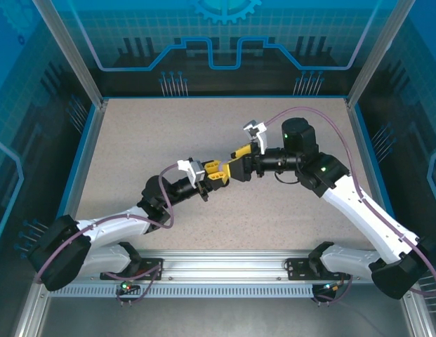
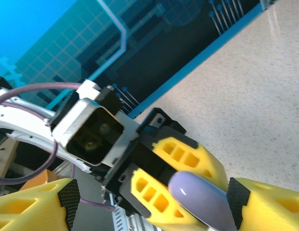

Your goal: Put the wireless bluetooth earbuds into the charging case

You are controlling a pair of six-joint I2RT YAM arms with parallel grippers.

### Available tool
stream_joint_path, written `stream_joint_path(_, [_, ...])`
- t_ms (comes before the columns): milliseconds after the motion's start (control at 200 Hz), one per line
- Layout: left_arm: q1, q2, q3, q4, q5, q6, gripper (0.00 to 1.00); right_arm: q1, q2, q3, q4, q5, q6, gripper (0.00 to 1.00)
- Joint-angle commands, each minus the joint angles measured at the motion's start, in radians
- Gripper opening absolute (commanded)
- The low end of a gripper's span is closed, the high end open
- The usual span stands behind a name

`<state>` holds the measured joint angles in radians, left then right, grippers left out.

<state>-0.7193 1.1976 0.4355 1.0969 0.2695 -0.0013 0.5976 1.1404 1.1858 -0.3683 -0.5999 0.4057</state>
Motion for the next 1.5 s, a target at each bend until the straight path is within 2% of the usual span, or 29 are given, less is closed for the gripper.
stream_joint_path(0, [-0.003, -0.013, -0.007, -0.002, -0.006, -0.003, 0.00, 0.008, -0.028, 0.032, -0.120, 0.154, -0.052, 0.84])
stream_joint_path(170, [-0.003, -0.060, -0.036, -0.080, -0.039, -0.022, 0.00, 0.004, -0.102, 0.008, -0.250, 0.533, -0.030, 0.94])
stream_joint_path(215, [-0.002, -0.081, -0.042, -0.120, -0.056, -0.038, 0.00, -0.004, -0.123, -0.014, -0.265, 0.595, -0.019, 1.00])
stream_joint_path(295, [-0.003, -0.122, -0.054, -0.210, -0.085, -0.064, 0.00, -0.025, -0.163, -0.072, -0.252, 0.638, 0.000, 1.00])
stream_joint_path(540, [0.019, -0.205, -0.033, -0.591, -0.215, -0.133, 0.00, -0.110, -0.232, -0.221, -0.207, 0.622, 0.089, 1.00])
stream_joint_path(680, [0.121, -0.163, 0.016, -0.759, -0.147, -0.241, 0.00, -0.125, -0.230, -0.253, -0.195, 0.611, 0.109, 1.00])
stream_joint_path(840, [0.251, -0.051, 0.064, -0.854, -0.014, -0.356, 0.00, -0.128, -0.220, -0.259, -0.188, 0.588, 0.107, 1.00])
stream_joint_path(1021, [0.274, 0.110, 0.188, -1.051, 0.028, -0.356, 0.00, -0.130, -0.220, -0.263, -0.196, 0.585, 0.106, 1.00])
stream_joint_path(1306, [0.276, 0.295, 0.272, -1.137, 0.024, -0.370, 0.02, -0.135, -0.222, -0.272, -0.210, 0.586, 0.099, 1.00])
stream_joint_path(1496, [0.276, 0.360, 0.288, -1.140, 0.023, -0.377, 0.09, -0.138, -0.221, -0.273, -0.218, 0.582, 0.093, 1.00])
